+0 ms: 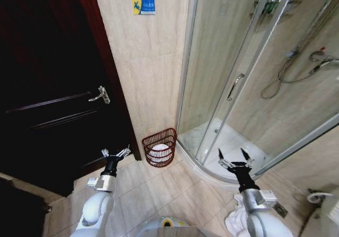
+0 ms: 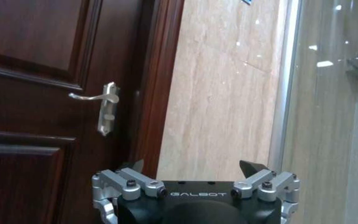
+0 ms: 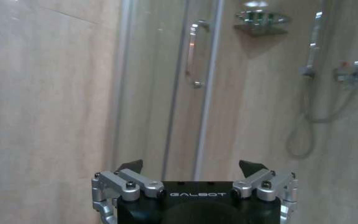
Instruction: Discard the used towel into the hamper.
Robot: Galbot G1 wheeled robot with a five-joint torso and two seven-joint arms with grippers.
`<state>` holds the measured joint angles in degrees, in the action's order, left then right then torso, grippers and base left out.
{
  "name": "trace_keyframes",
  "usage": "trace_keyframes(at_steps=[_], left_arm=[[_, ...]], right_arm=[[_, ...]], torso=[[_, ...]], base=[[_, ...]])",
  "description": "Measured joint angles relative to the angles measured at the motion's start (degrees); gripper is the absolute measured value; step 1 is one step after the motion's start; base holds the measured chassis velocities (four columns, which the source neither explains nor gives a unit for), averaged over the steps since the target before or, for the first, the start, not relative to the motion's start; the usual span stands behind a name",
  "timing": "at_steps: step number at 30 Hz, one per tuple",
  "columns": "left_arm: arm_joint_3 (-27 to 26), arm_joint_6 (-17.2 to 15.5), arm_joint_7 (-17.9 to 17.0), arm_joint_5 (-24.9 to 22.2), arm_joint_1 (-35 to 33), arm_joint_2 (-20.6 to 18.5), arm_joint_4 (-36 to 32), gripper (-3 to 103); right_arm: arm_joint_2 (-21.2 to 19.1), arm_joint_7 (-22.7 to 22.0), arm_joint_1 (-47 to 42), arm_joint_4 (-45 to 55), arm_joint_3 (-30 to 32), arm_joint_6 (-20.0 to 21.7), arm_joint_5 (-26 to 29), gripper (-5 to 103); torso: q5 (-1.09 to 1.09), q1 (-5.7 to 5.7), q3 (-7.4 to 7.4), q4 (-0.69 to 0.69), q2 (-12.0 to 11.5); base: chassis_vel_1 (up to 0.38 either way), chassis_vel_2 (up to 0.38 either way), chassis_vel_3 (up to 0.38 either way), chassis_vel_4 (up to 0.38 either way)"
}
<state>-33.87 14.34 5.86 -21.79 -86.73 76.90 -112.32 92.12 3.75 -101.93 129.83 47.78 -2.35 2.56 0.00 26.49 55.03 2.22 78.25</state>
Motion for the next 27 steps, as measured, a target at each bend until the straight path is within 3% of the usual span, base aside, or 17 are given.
trace_keyframes(at_steps=[27], left_arm=[[0.7, 0.2, 0.7, 0.9, 0.3, 0.3, -0.7, 100]], right_arm=[[0.0, 2.7, -1.6, 0.3, 1.7, -1.1, 2.6, 100]], torso=[[-0.01, 0.01, 0.0, 0.0, 0.0]], base=[[-0.025, -0.022, 0.027, 0.025]])
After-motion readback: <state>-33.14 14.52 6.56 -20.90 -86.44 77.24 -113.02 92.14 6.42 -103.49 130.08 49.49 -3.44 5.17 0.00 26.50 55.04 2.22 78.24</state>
